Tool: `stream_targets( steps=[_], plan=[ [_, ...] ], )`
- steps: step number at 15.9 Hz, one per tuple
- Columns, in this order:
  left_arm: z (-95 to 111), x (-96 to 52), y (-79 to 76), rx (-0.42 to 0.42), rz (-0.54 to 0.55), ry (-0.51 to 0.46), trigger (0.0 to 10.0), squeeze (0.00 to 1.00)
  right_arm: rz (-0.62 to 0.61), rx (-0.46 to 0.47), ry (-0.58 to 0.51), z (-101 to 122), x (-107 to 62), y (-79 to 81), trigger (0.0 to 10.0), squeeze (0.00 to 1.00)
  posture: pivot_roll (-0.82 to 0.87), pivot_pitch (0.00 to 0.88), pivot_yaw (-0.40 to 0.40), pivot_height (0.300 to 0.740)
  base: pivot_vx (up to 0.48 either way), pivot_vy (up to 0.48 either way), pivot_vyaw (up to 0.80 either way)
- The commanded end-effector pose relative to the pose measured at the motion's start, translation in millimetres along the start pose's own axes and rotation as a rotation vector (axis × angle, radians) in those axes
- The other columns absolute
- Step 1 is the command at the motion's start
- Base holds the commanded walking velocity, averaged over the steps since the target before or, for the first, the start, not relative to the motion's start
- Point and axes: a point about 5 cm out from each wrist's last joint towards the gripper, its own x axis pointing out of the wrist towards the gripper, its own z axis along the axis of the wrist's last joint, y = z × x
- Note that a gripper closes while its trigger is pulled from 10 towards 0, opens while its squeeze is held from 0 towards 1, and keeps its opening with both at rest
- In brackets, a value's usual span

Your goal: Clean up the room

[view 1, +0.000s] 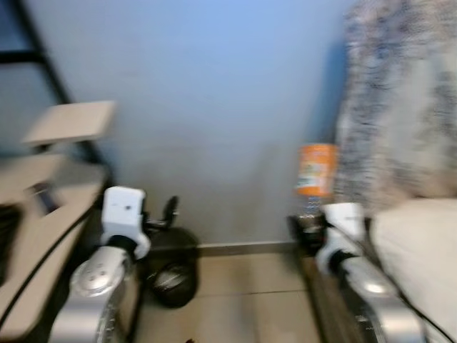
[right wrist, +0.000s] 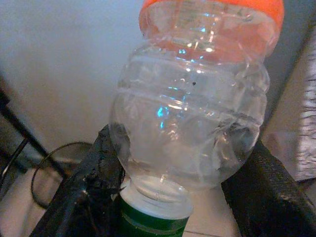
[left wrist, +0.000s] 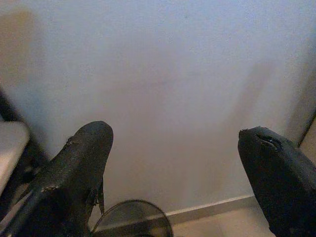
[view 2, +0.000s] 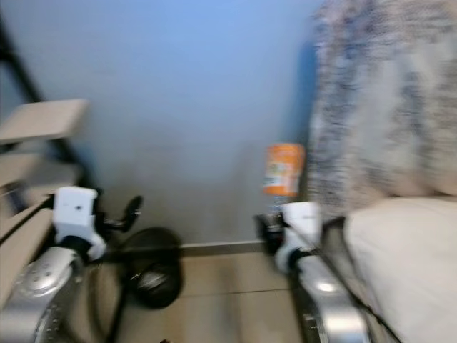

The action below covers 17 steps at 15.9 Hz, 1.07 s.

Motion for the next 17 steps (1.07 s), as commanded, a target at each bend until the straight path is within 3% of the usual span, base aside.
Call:
stream_targets(
  steps=[1, 4, 7, 10, 13, 17],
  plan=[
    [2.0, -0.5, -4.7, -0.005, -0.019, -0.009, 10.0, 0.04, -0.041, -0.031, 0.002, -0.2, -0.9, -9.6, 10.0, 0.00, -0.02, 0.000, 0.054, 0.740, 0.326, 0.000, 0.00],
    [2.2, -0.6, -6.4, 0.006, -0.022, -0.014, 10.0, 0.06, -0.024, -0.088, 0.023, -4.5, 3.1, -10.4, 10.0, 0.00, 0.00, 0.000, 0.038, 0.740, 0.336, 0.000, 0.00],
    [3.1, 0.2, -6.4, 0.012, -0.025, -0.019, 10.0, 0.05, -0.008, -0.089, 0.020, -4.5, 4.7, -11.1, 10.0, 0.00, 0.00, 0.000, 0.036, 0.740, 0.339, 0.000, 0.00],
    [3.7, 1.4, -7.1, 0.016, -0.029, -0.024, 10.0, 0.05, 0.051, -0.099, 0.012, -2.4, 6.4, -8.6, 10.0, 0.00, 0.01, 0.000, 0.039, 0.740, 0.337, 0.000, 0.80],
    [3.2, 1.8, -10.8, 0.027, -0.054, -0.023, 10.0, 0.05, 0.146, -0.178, 0.076, -11.5, 6.1, -7.6, 10.0, 0.00, 0.01, 0.000, 0.034, 0.740, 0.340, 0.000, 0.80],
    [-0.7, -0.8, -14.9, 0.036, -0.078, -0.010, 10.0, 0.05, 0.156, -0.228, 0.116, -17.4, 6.7, -14.7, 10.0, 0.00, 0.01, 0.000, 0.028, 0.740, 0.341, 0.000, 0.80]
  ],
)
